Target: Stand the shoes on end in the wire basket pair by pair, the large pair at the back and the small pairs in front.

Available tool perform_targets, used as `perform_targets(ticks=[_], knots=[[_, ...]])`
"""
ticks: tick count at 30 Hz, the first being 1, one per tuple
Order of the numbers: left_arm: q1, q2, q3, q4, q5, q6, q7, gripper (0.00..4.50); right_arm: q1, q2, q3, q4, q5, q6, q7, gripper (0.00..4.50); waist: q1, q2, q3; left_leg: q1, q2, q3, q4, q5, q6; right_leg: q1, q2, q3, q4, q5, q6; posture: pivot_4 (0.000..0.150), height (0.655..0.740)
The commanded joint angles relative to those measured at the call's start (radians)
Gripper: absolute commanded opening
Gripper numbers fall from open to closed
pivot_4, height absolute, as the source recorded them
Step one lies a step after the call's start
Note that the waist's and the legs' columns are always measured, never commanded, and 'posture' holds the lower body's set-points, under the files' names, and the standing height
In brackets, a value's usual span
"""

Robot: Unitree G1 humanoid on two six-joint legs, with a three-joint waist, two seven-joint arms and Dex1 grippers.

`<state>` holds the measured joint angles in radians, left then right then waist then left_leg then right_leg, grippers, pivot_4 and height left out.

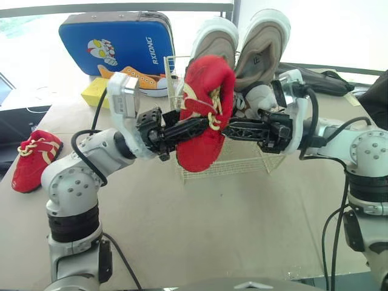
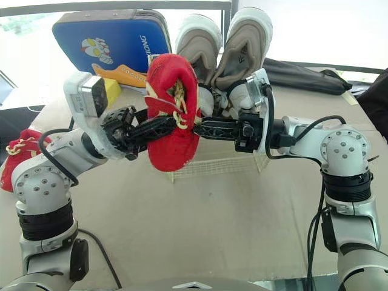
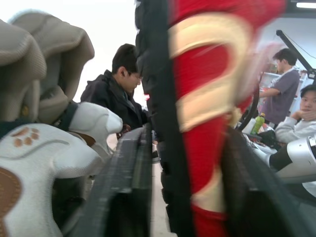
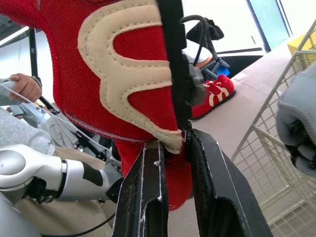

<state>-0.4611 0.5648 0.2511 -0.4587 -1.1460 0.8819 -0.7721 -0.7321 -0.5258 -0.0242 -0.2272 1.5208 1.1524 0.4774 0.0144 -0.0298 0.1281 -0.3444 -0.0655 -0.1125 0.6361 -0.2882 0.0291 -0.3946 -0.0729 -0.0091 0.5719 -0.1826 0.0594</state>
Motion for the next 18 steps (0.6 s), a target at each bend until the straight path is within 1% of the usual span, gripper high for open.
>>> perform_targets(ticks=[1, 2, 3, 5, 7, 9, 11, 13, 15, 17, 18], knots=[[0.006, 0.017, -0.029, -0.049, -0.051, 0.035, 0.051, 3.97, 0.002, 0.007, -0.024, -0.093, 0.052, -0.013, 0.046, 0.0, -0.001, 0.0, 0.0, 0.0, 0.0, 0.0, 0.0, 0.0, 0.0, 0.0, 0.0, 0.0, 0.0, 0.0, 0.0, 0.15, 0.74], [0.005, 0.018, -0.023, -0.044, -0.076, 0.045, 0.072, 4.36, 0.01, 0.003, -0.031, -0.101, 0.049, -0.02, 0.048, 0.0, -0.001, 0.0, 0.0, 0.0, 0.0, 0.0, 0.0, 0.0, 0.0, 0.0, 0.0, 0.0, 0.0, 0.0, 0.0, 0.15, 0.74], [0.01, 0.026, -0.023, -0.039, -0.085, 0.052, 0.076, 4.44, 0.022, 0.004, -0.04, -0.11, 0.048, -0.03, 0.046, 0.0, -0.001, 0.0, 0.0, 0.0, 0.0, 0.0, 0.0, 0.0, 0.0, 0.0, 0.0, 0.0, 0.0, 0.0, 0.0, 0.15, 0.74], [0.013, 0.049, -0.013, -0.035, -0.094, 0.058, 0.082, 4.44, 0.045, 0.003, -0.059, -0.126, 0.042, -0.051, 0.029, 0.0, 0.0, 0.0, 0.0, 0.0, 0.0, -0.001, 0.0, 0.0, 0.0, 0.0, 0.0, 0.0, 0.0, 0.0, 0.0, 0.15, 0.74], [0.007, 0.086, 0.029, -0.015, -0.165, 0.082, 0.107, 4.44, 0.071, -0.011, -0.087, -0.143, 0.044, -0.067, 0.012, 0.0, -0.001, 0.0, 0.0, 0.0, 0.0, -0.001, 0.0, 0.0, 0.0, 0.0, 0.0, 0.0, 0.0, 0.0, 0.0, 0.15, 0.74], [0.03, 0.156, 0.076, -0.001, -0.216, 0.112, 0.089, 4.44, 0.112, -0.029, -0.127, -0.155, 0.056, -0.089, -0.016, 0.0, -0.002, 0.001, 0.0, 0.0, 0.0, -0.001, 0.0, 0.0, 0.0, -0.001, 0.001, 0.0, 0.001, 0.0, 0.0, 0.15, 0.74], [0.087, 0.244, 0.117, -0.018, -0.24, 0.145, 0.032, 4.44, 0.167, -0.06, -0.177, -0.18, 0.033, -0.114, -0.014, 0.0, -0.003, 0.001, 0.0, 0.0, 0.001, 0.0, 0.0, 0.0, 0.001, -0.001, 0.001, 0.0, 0.001, 0.0, 0.001, 0.15, 0.74], [0.138, 0.304, 0.15, -0.036, -0.284, 0.167, 0.019, 4.44, 0.209, -0.081, -0.224, -0.192, 0.013, -0.15, -0.021, 0.0, -0.001, 0.001, 0.0, 0.001, 0.001, 0.0, -0.001, 0.0, 0.0, -0.001, 0.001, 0.0, 0.001, 0.0, 0.001, 0.15, 0.74], [0.198, 0.355, 0.178, -0.083, -0.293, 0.174, -0.009, 4.44, 0.257, -0.11, -0.269, -0.215, -0.059, -0.2, 0.011, 0.0, 0.0, 0.001, 0.0, 0.0, 0.0, 0.0, -0.001, 0.0, 0.0, -0.001, 0.001, 0.0, 0.0, 0.0, 0.001, 0.15, 0.74], [0.26, 0.382, 0.182, -0.158, -0.228, 0.143, -0.022, 4.44, 0.319, -0.142, -0.299, -0.259, -0.219, -0.308, 0.094, 0.0, 0.001, 0.001, 0.0, 0.0, 0.0, 0.001, -0.001, -0.001, 0.001, -0.001, 0.001, 0.001, 0.0, -0.001, 0.001, 0.15, 0.74], [0.285, 0.385, 0.177, -0.191, -0.192, 0.121, -0.026, 4.44, 0.354, -0.159, -0.301, -0.277, -0.297, -0.367, 0.149, 0.0, 0.001, 0.001, 0.0, 0.0, 0.0, 0.001, -0.001, -0.001, 0.001, -0.001, 0.0, 0.001, 0.0, -0.003, 0.004, 0.15, 0.74]])
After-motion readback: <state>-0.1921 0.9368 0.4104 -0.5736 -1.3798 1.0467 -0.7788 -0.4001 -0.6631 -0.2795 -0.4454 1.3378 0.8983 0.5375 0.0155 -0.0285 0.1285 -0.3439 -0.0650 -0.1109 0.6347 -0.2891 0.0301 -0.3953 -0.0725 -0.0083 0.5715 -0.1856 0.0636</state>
